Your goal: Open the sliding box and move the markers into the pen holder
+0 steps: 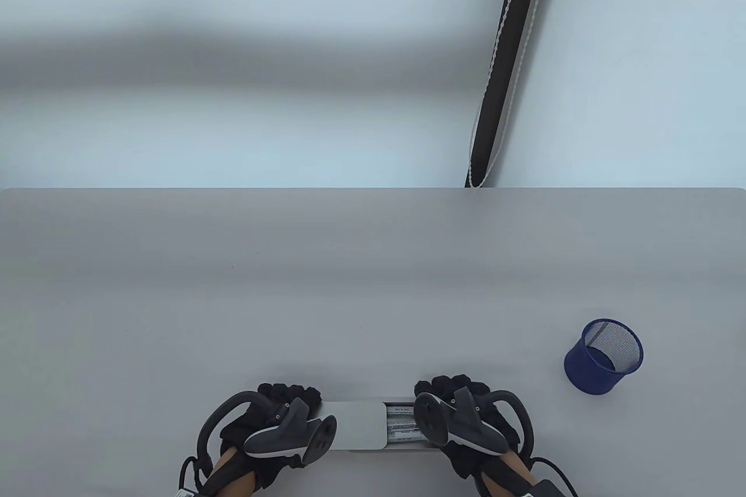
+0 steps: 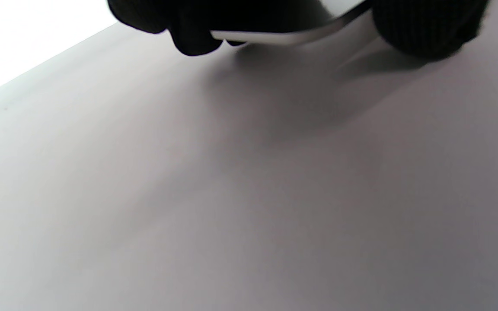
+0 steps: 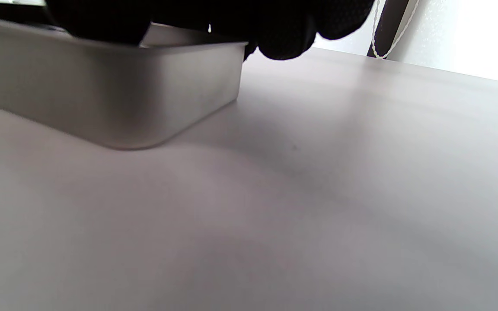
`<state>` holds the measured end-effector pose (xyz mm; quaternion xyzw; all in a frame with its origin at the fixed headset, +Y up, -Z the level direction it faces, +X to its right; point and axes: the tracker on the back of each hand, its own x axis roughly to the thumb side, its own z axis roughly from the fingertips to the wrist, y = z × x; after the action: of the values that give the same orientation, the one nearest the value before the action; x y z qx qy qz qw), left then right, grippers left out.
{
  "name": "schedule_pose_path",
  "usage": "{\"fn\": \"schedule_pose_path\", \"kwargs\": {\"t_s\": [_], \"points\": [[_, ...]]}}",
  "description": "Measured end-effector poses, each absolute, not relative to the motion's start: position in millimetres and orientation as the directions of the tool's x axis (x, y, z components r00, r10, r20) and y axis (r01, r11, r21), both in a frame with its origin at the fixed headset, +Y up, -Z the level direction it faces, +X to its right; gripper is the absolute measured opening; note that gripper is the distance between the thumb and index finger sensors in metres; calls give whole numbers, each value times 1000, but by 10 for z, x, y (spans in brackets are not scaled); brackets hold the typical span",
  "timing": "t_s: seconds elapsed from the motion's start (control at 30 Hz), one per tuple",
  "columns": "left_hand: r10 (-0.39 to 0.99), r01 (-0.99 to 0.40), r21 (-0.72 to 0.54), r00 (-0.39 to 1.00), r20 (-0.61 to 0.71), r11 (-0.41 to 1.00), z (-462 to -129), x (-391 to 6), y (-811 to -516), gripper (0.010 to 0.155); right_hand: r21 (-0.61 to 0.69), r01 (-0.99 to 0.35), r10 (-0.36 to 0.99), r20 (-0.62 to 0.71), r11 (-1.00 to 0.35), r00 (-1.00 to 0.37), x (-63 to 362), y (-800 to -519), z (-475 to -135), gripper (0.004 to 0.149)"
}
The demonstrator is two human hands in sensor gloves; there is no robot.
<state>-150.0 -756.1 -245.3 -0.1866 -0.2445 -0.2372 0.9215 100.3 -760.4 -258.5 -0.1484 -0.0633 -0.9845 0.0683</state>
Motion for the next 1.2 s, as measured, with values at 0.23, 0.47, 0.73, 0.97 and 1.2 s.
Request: {"fn": "schedule_pose_path", "kwargs": {"t_s": [0.23, 0.47, 0.73, 0.97, 1.2], "points": [[-347, 530, -229, 767, 539, 817, -2452, -1495, -7562, 85, 90, 201, -166, 301, -975, -939, 947, -7615, -2579, 53], [-354, 537, -228, 764, 539, 812, -2448, -1490, -7556, 86, 46, 234, -210, 299, -971, -931, 910, -7647, -2576, 67], [-354, 538, -228, 763, 540, 811, -2448, -1485, -7556, 86, -30, 265, -262, 304, -964, -916, 889, -7689, -2563, 76], [-354, 538, -228, 763, 541, 811, -2449, -1478, -7559, 86, -55, 262, -266, 322, -963, -909, 887, -7676, -2570, 70], [-357, 541, -228, 762, 541, 810, -2449, -1475, -7560, 86, -53, 241, -245, 326, -969, -913, 921, -7666, -2580, 55]]}}
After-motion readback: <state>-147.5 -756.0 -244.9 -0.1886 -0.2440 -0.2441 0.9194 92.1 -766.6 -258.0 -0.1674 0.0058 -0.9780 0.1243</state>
